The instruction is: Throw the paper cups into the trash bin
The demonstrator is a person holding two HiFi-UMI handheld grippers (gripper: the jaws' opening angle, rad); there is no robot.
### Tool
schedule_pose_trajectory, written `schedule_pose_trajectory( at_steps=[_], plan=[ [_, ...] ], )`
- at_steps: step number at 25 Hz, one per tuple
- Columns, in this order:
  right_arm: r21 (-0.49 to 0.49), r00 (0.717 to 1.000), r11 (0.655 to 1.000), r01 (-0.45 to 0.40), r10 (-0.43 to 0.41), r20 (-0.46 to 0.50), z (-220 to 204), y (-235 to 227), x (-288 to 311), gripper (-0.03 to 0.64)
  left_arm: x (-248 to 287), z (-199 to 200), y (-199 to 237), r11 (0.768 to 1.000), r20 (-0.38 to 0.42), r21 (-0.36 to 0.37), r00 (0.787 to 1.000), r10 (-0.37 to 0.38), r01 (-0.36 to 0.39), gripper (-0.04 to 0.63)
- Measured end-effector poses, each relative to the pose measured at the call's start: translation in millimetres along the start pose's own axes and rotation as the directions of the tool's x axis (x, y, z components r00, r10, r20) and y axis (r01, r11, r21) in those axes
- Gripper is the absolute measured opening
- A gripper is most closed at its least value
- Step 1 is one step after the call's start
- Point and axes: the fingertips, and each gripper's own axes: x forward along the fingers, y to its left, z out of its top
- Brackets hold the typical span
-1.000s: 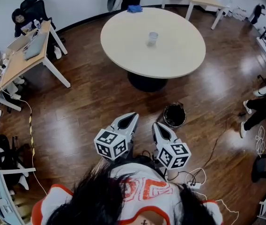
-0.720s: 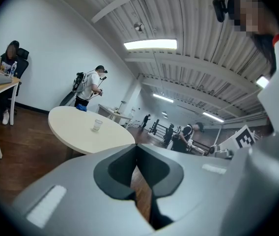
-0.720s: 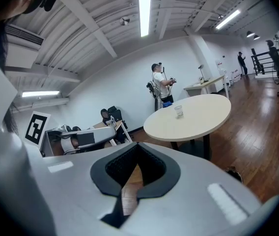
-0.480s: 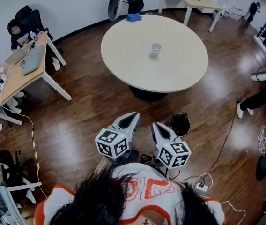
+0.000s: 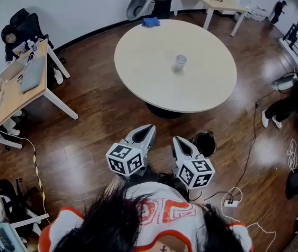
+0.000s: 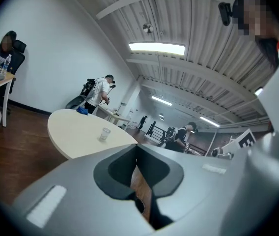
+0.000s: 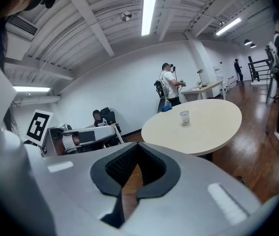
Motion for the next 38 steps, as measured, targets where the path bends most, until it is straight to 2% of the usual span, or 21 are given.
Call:
schedule_pose_trajectory(
  at_steps=[8, 12, 20, 26, 38],
  plan=[
    [0.004, 0.999, 0.999, 0.042, -0.042, -0.028, 2, -6, 8, 0.002, 9, -2, 8, 0.999, -0.022, -0.040, 1.000, -0.020, 0.019, 0.000],
    [0.009, 0.998, 0.999, 0.035, -0.034, -0.047, -1, -9, 10, 0.002, 13, -6, 10, 0.999, -0.034, -0.050, 0.999, -0.012, 0.010, 0.000],
    [0.004, 0.999, 1.000, 0.012, -0.012, -0.040, 14, -26, 31, 0.002, 34, 9, 27, 0.999, -0.013, -0.039, 1.000, 0.027, -0.027, 0.000],
    [0.023, 0.998, 0.999, 0.025, -0.024, -0.052, 22, -59, 34, 0.002, 62, 12, 26, 0.998, -0.014, -0.060, 0.999, 0.036, -0.037, 0.000],
    [0.049, 0.999, 0.998, 0.027, -0.026, -0.029, 55, -135, 44, 0.002, 138, 20, 7, 0.999, -0.014, -0.026, 0.999, 0.031, -0.032, 0.000]
  ],
)
